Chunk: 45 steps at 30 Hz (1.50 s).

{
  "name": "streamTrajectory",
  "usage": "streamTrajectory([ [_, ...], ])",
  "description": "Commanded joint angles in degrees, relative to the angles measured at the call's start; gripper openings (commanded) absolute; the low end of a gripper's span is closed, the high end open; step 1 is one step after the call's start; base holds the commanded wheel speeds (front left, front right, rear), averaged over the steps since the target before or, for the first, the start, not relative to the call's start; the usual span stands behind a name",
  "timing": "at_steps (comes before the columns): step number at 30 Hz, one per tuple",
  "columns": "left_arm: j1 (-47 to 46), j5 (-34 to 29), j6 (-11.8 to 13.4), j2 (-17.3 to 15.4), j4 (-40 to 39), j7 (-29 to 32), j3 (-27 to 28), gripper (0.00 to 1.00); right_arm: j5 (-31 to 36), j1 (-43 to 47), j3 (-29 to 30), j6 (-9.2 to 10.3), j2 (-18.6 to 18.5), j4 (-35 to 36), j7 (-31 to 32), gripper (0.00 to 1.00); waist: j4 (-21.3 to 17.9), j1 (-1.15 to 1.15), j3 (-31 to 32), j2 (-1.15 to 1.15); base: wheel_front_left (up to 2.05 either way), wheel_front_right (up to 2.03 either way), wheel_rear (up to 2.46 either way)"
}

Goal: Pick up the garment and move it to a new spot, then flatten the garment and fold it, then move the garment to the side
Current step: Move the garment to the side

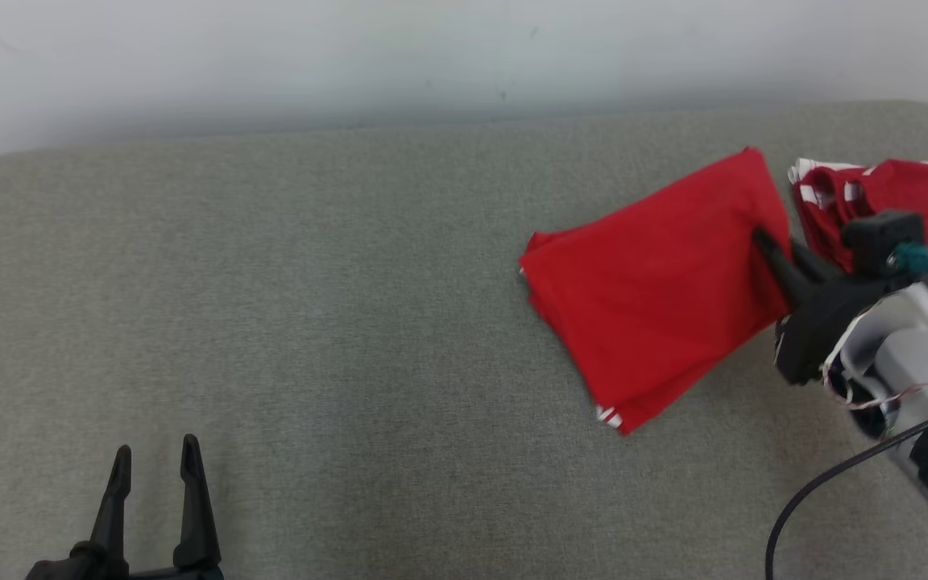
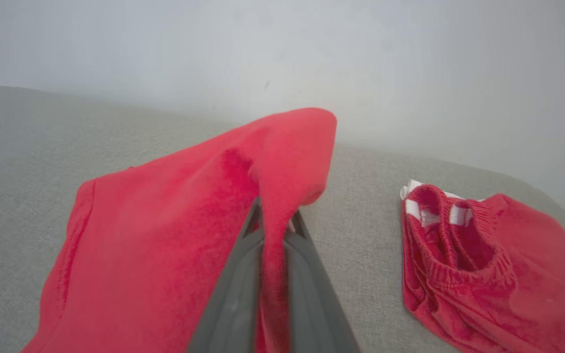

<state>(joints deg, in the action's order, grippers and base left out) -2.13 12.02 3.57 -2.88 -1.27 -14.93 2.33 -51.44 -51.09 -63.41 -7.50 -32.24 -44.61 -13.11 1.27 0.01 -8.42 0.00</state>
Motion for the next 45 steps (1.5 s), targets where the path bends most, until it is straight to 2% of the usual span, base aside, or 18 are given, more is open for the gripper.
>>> streamTrajectory([
  [1, -0.7, -0.8, -0.2, 0.0, -1.0, -0.2, 0.4, 1.0, 0.0, -2.7, -0.3, 0.02, -1.2, -0.6, -0.5, 0.0, -2.7, -0.01, -3.1, 0.0, 0.0, 0.0, 0.0],
  [7, -1.6, -2.4, -0.4, -0.3, -2.2, -0.2, 0.9, 1.0, -0.7, -6.9, -0.9, 0.02, -2.7, -2.3, -0.6, 0.0, -4.3, -0.01, -5.8, 0.0, 0.0, 0.0, 0.0],
  [12, -2.6, -3.4, -0.8, -1.4, -3.9, -0.2, 1.8, 1.0, -1.7, -11.5, -2.2, 0.02, -5.9, -4.6, -1.0, 0.0, -5.6, -0.01, -8.9, 0.0, 0.0, 0.0, 0.0],
  [24, -2.7, -4.7, -0.1, -3.7, -7.8, -0.2, 3.6, 1.0, -3.9, -18.0, -4.8, 0.03, -10.8, -8.2, -0.9, 0.0, -7.9, -0.01, -12.5, 0.0, 0.0, 0.0, 0.0],
  [32, -3.0, -5.3, 0.5, -5.2, -11.2, 0.7, 4.0, 1.0, -5.0, -23.6, -6.7, 0.03, -14.3, -11.4, 0.5, 0.0, -7.8, -0.01, -15.2, 0.0, 0.0, 0.0, 0.0],
  [37, -2.2, -5.2, 1.0, -5.5, -12.6, 1.1, 4.2, 1.0, -5.1, -24.4, -7.4, 0.03, -15.3, -13.1, 0.9, 0.0, -7.5, -0.01, -16.1, 0.0, 0.0, 0.0, 0.0],
  [45, -1.7, -5.3, 1.6, -5.7, -13.9, 1.4, 4.1, 1.0, -5.9, -22.4, -8.2, 0.03, -14.4, -16.1, 1.8, 0.0, -7.4, -0.01, -17.2, 0.0, 0.0, 0.0, 0.0],
])
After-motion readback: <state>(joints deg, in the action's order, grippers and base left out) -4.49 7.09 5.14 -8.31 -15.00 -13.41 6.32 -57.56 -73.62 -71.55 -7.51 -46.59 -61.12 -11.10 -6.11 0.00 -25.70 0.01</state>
